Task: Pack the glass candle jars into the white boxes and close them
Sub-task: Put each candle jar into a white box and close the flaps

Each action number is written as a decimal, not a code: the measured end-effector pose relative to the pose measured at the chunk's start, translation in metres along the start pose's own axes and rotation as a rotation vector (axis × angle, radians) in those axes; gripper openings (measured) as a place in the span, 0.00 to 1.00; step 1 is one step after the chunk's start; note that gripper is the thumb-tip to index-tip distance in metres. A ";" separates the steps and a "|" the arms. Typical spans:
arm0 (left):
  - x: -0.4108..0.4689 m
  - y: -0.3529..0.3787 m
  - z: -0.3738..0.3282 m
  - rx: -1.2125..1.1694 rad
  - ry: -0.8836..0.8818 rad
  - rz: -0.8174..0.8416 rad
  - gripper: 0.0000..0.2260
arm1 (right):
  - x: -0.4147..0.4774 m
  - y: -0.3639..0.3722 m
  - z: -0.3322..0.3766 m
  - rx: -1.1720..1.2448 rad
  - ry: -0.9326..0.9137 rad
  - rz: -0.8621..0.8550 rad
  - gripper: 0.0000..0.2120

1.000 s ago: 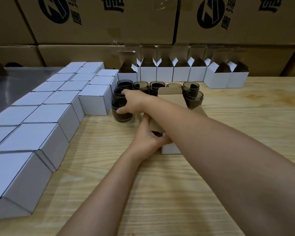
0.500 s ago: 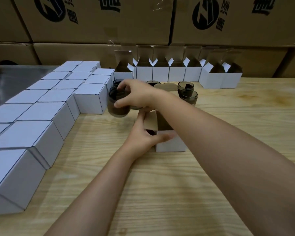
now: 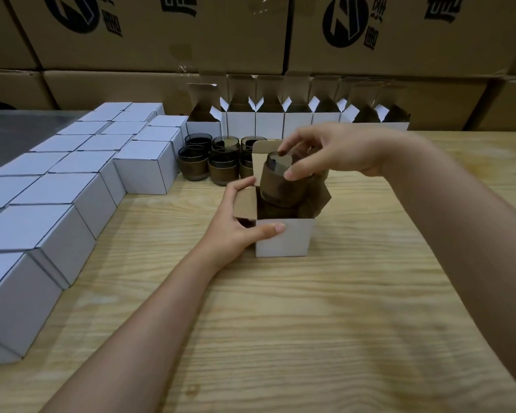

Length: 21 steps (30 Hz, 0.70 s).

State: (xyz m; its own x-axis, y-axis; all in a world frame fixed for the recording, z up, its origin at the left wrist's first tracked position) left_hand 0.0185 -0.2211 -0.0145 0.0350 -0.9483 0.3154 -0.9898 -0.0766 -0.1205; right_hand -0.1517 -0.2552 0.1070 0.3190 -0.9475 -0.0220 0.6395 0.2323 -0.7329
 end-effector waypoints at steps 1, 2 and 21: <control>0.000 0.000 0.000 0.006 0.002 0.004 0.39 | -0.001 0.002 -0.003 -0.018 0.008 0.008 0.19; 0.000 0.000 0.000 0.008 0.004 0.005 0.39 | -0.002 0.005 -0.006 -0.037 0.013 0.014 0.19; -0.003 0.000 -0.004 0.025 0.017 -0.006 0.40 | -0.012 0.037 0.004 -0.350 -0.011 0.042 0.29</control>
State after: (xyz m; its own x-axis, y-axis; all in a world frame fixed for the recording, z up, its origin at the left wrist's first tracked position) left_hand 0.0177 -0.2168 -0.0117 0.0378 -0.9424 0.3323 -0.9858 -0.0895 -0.1418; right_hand -0.1292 -0.2345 0.0831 0.3483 -0.9360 -0.0510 0.3476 0.1795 -0.9203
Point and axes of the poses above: each hand's wrist, its own x-axis towards the middle knuckle, its own y-axis out of the palm, z = x × y, the point moved 4 cm from there along x, towards the middle knuckle, and after that the axes turned 12 degrees about -z, right-handed, at the moved point
